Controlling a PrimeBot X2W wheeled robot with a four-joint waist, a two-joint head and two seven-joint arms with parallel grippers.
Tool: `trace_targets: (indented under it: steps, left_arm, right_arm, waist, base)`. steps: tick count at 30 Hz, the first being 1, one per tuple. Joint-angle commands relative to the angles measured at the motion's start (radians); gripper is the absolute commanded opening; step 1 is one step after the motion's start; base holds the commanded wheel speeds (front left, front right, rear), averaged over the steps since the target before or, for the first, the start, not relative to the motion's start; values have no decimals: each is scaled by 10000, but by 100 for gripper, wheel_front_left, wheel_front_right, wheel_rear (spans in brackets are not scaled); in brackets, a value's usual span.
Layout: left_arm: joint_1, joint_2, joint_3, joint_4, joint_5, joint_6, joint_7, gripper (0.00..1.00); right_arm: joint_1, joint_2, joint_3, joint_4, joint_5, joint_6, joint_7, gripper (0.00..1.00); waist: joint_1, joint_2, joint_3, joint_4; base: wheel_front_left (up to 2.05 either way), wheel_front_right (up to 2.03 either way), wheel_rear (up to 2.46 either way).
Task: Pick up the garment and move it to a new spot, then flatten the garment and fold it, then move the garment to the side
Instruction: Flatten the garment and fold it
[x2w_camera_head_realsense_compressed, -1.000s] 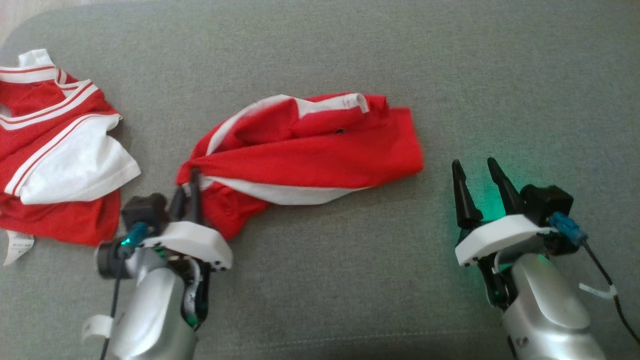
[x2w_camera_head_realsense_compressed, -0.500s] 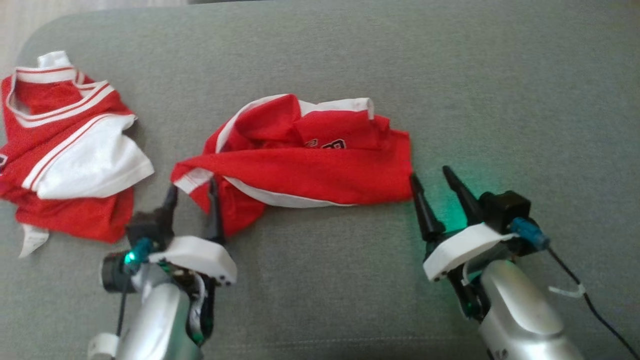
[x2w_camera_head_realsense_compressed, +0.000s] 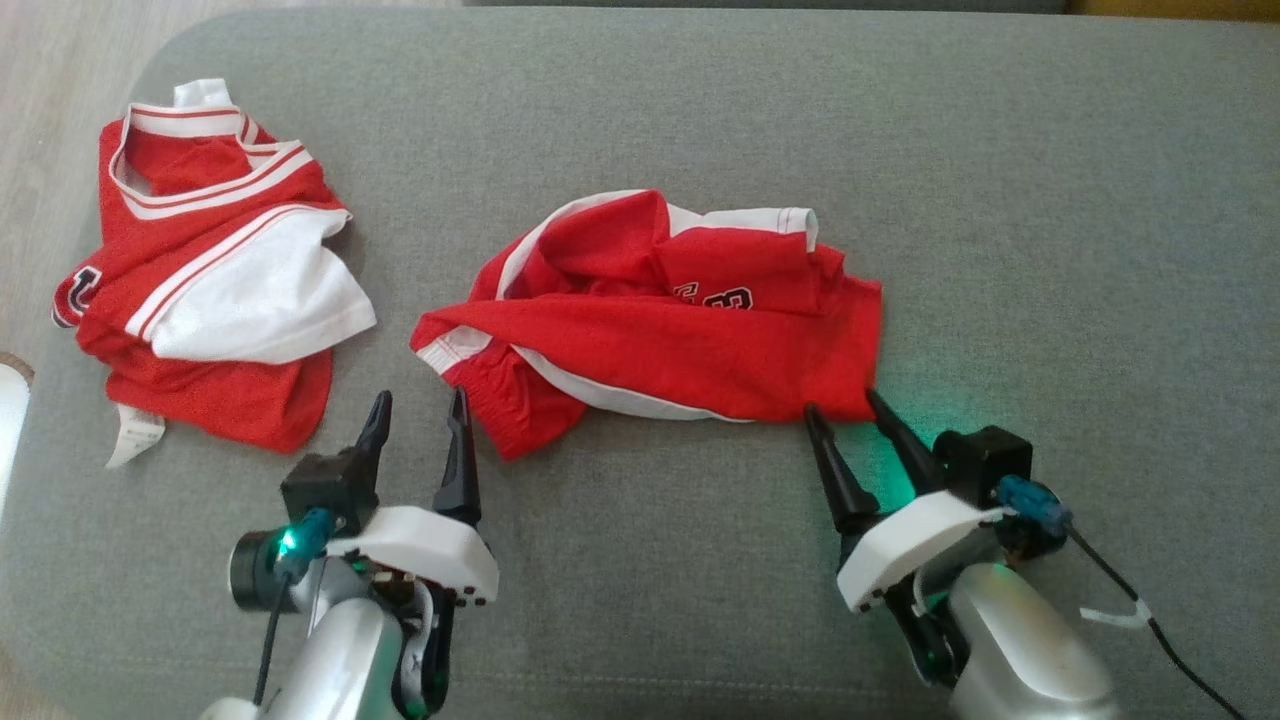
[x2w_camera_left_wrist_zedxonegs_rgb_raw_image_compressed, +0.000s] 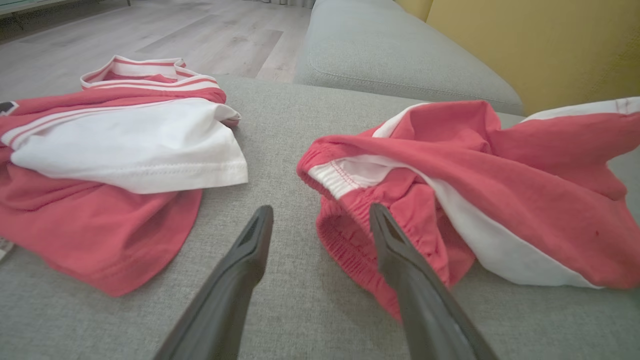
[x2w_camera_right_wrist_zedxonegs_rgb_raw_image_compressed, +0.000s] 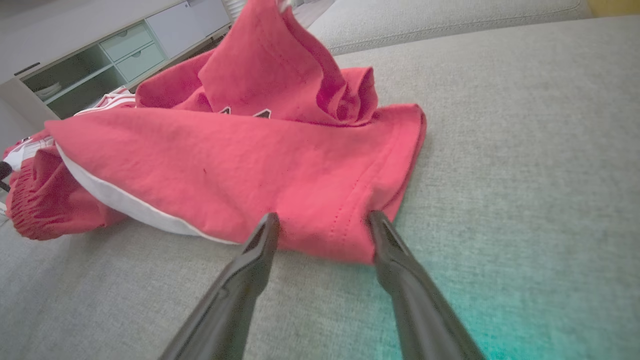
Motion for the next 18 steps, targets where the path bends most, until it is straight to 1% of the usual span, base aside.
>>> trace_targets:
  steps: [1,2,7,10,13,18]
  left_arm:
    - [-168,125,243,-347,5,25,-53,100]
    - [-150,125,247,-356,19,25,-53,100]
    - [-81,125,312,-323,91,3,-53,100]
    - [-12,125,329,-333,111,-31,-53,100]
    - [94,125,335,-383,127,-51,-53,100]
    - [323,125,401,-453,128,-34,-53,100]
  right_arm:
    - [-14,41,198,-221,44,65,-65,24]
    - [-11,41,194,-199,63,65,-65,0]
    - [-59,41,153,-42,101,65,-65,0]
    - [-58,41,28,-213,122,65,-65,0]
    - [49,41,-5,-765,196,65,-65,0]
    - [363,36,107,-2200,459,65,-65,0]
  waist:
    - [0,0,-20,8]
    - [0,0,-39,10]
    - [0,0,-168,-52]
    - [0,0,-277,-141]
    - [0,0,-445,-265]
    - [0,0,-729,-477]
  base:
    - [0,0,0]
    - [0,0,0]
    - [0,0,0]
    - [0,0,0]
    - [0,0,0]
    - [0,0,0]
